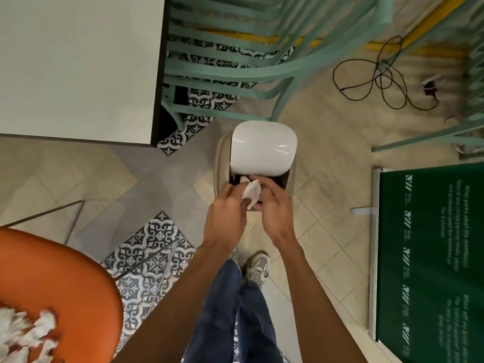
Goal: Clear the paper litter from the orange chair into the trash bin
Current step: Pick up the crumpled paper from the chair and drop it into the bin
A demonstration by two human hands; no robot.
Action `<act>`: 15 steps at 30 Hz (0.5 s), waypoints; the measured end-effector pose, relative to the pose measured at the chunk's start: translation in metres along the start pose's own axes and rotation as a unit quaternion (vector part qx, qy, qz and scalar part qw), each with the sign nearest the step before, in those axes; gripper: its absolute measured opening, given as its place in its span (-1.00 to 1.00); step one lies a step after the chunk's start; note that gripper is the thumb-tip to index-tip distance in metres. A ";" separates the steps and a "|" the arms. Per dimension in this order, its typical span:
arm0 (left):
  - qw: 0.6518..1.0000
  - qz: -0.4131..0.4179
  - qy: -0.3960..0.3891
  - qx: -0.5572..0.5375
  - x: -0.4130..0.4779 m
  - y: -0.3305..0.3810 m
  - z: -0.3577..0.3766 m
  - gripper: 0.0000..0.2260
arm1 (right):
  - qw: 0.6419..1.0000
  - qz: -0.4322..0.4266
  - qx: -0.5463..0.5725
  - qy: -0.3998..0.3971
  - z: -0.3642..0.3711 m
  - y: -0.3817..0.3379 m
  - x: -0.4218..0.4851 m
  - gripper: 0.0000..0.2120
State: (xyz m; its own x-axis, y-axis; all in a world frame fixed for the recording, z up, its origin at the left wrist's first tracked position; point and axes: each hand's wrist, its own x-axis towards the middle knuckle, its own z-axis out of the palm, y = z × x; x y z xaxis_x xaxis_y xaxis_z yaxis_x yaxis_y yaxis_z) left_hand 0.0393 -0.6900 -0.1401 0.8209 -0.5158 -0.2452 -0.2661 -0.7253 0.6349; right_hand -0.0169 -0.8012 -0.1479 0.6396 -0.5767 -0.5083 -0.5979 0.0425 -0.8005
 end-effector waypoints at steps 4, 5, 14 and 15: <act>1.000 -0.016 -0.018 -0.007 0.004 0.005 0.002 -0.48 | 0.998 -0.007 -0.047 -0.045 -0.008 -0.001 0.001 -0.69; 1.000 -0.019 -0.019 -0.014 0.005 0.003 0.002 -0.49 | 0.998 -0.006 -0.045 -0.040 -0.007 0.000 0.002 -0.70; 0.990 -0.045 0.125 -0.050 0.018 -0.011 -0.026 -0.71 | 0.989 -0.016 -0.121 0.082 0.008 -0.002 0.010 -0.76; 0.991 -0.057 0.114 -0.049 0.021 -0.013 -0.027 -0.68 | 0.986 -0.014 -0.139 0.086 0.013 -0.001 0.011 -0.75</act>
State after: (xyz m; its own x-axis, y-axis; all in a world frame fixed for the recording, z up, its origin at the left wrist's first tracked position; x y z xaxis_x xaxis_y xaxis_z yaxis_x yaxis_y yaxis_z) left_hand 0.0739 -0.6794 -0.1336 0.9382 -0.3096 -0.1546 -0.1245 -0.7190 0.6838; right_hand -0.0025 -0.7973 -0.1566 0.5807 -0.7052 -0.4069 -0.7058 -0.1869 -0.6833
